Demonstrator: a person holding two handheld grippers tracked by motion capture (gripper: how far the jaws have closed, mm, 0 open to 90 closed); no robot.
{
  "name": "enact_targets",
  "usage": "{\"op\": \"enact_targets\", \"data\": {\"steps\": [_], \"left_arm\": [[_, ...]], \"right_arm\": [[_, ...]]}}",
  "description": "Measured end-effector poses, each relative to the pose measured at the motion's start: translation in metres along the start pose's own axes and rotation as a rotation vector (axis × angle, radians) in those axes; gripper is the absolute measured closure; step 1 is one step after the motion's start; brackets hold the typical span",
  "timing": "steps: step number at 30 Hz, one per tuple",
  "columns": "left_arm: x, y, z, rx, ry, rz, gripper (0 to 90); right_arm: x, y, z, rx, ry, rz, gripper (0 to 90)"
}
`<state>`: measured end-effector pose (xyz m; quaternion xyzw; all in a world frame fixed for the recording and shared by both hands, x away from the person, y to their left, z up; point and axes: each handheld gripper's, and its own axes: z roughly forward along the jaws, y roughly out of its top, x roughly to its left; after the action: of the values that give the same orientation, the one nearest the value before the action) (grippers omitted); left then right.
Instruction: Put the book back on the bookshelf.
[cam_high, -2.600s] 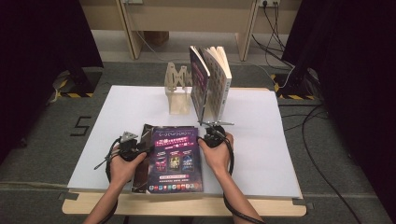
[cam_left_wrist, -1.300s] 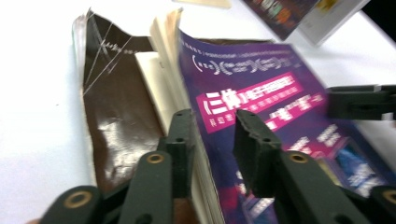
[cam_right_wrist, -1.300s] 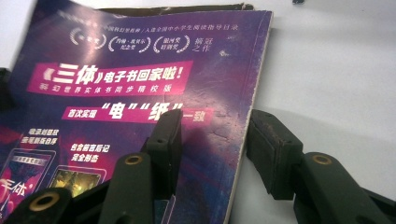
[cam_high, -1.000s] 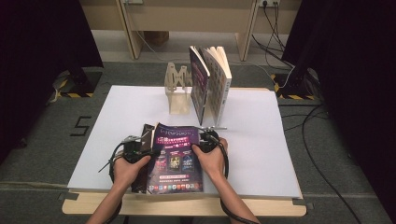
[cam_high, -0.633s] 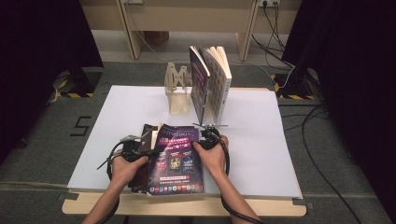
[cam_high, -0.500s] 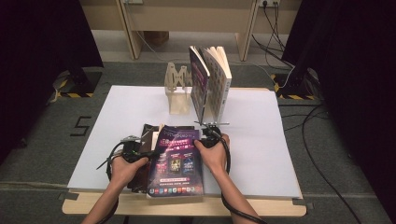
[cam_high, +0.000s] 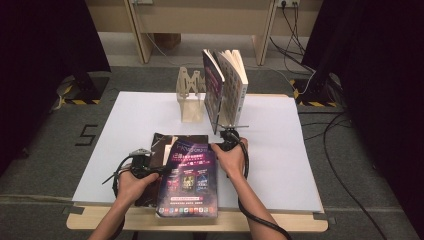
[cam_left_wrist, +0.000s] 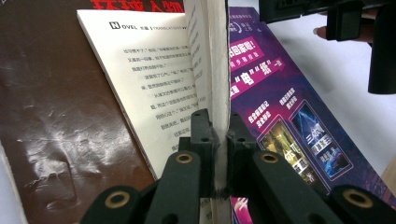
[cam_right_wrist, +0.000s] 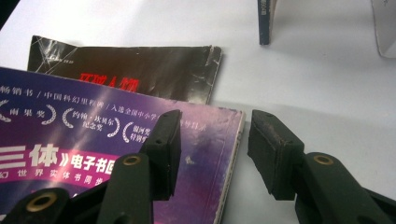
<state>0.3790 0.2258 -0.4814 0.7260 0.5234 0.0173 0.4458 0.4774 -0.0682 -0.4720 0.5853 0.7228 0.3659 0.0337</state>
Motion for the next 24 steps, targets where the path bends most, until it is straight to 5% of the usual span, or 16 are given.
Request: {"op": "enact_targets", "data": {"steps": [24], "left_arm": [[-0.001,-0.001,0.002,0.008,0.025,0.02,82.4]], "right_arm": [[-0.002,0.009,0.014,0.042,0.019,0.011,53.3]]}}
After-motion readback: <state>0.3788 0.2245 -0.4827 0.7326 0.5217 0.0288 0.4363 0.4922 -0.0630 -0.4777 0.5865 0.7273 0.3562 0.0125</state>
